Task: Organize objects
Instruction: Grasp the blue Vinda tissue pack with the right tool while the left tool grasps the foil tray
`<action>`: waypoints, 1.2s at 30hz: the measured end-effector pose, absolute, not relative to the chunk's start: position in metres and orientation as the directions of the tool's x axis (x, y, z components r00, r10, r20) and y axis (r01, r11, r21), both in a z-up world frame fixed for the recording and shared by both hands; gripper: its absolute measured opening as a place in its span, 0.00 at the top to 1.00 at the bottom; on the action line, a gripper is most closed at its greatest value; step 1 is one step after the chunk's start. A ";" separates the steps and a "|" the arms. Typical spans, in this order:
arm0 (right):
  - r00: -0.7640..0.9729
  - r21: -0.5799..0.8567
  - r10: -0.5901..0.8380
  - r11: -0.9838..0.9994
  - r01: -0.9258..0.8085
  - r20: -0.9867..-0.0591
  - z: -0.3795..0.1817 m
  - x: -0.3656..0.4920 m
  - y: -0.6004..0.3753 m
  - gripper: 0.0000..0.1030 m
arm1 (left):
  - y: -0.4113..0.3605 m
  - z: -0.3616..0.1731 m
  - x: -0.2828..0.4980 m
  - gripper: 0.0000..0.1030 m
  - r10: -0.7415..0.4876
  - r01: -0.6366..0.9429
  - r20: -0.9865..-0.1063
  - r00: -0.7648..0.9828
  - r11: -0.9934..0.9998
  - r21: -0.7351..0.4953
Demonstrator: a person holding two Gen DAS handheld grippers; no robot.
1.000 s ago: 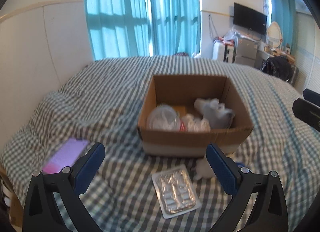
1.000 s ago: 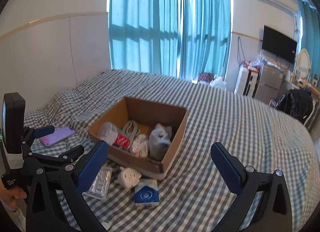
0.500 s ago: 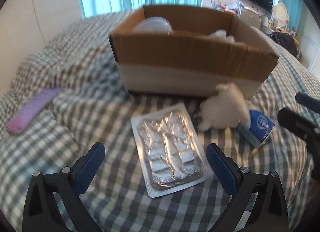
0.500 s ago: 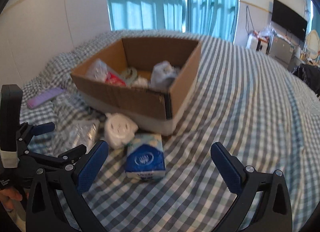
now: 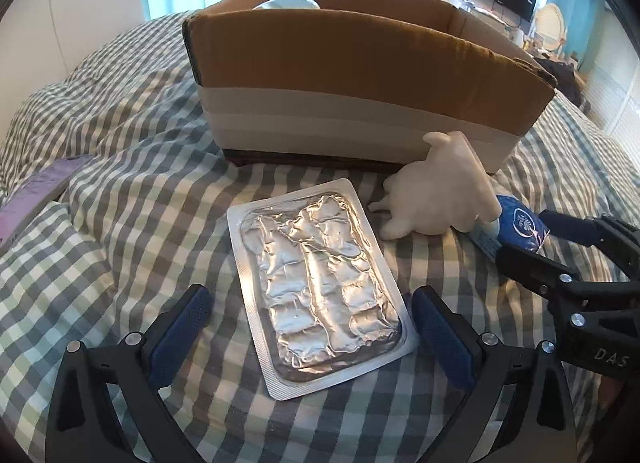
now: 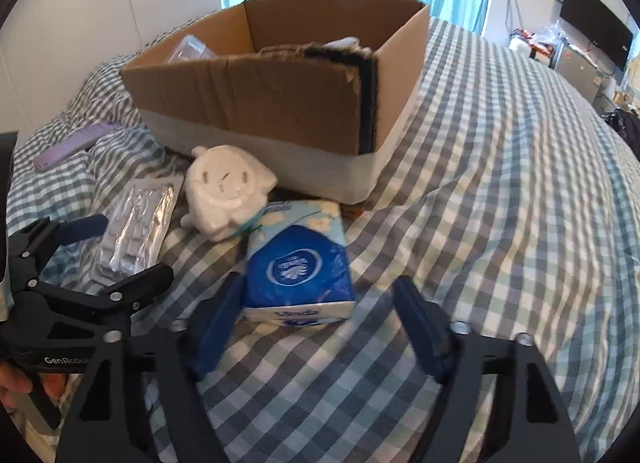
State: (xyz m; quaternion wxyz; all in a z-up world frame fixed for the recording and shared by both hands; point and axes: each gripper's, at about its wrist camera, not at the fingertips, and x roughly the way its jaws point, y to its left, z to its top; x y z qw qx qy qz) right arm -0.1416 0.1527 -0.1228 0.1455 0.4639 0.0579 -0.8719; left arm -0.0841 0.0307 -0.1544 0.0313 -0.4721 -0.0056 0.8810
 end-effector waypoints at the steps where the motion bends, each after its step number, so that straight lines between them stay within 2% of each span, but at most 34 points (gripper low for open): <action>1: -0.524 0.038 -0.207 -0.948 0.316 -0.826 -0.122 -0.141 0.153 0.44 | 0.032 -0.154 -0.083 0.07 0.064 -0.052 -0.832 -0.551 -0.998 -0.042; 3: -0.527 0.017 -0.199 -0.944 0.329 -0.826 -0.122 -0.138 0.147 0.49 | 0.033 -0.152 -0.083 0.15 0.071 -0.060 -0.831 -0.552 -0.997 -0.045; 6: -0.533 -0.005 -0.183 -0.943 0.332 -0.826 -0.123 -0.136 0.144 0.49 | 0.033 -0.151 -0.081 0.27 0.078 -0.070 -0.832 -0.549 -0.996 -0.047; 25: -0.603 -0.015 -0.153 -0.964 0.264 -0.783 -0.095 -0.091 0.139 0.53 | 0.016 -0.126 -0.057 0.28 0.117 -0.088 -0.823 -0.556 -0.993 -0.082; 36: -0.662 -0.027 -0.147 -0.969 0.246 -0.735 -0.055 -0.061 0.144 0.53 | 0.019 -0.096 -0.035 0.28 0.148 -0.116 -0.784 -0.603 -0.989 -0.097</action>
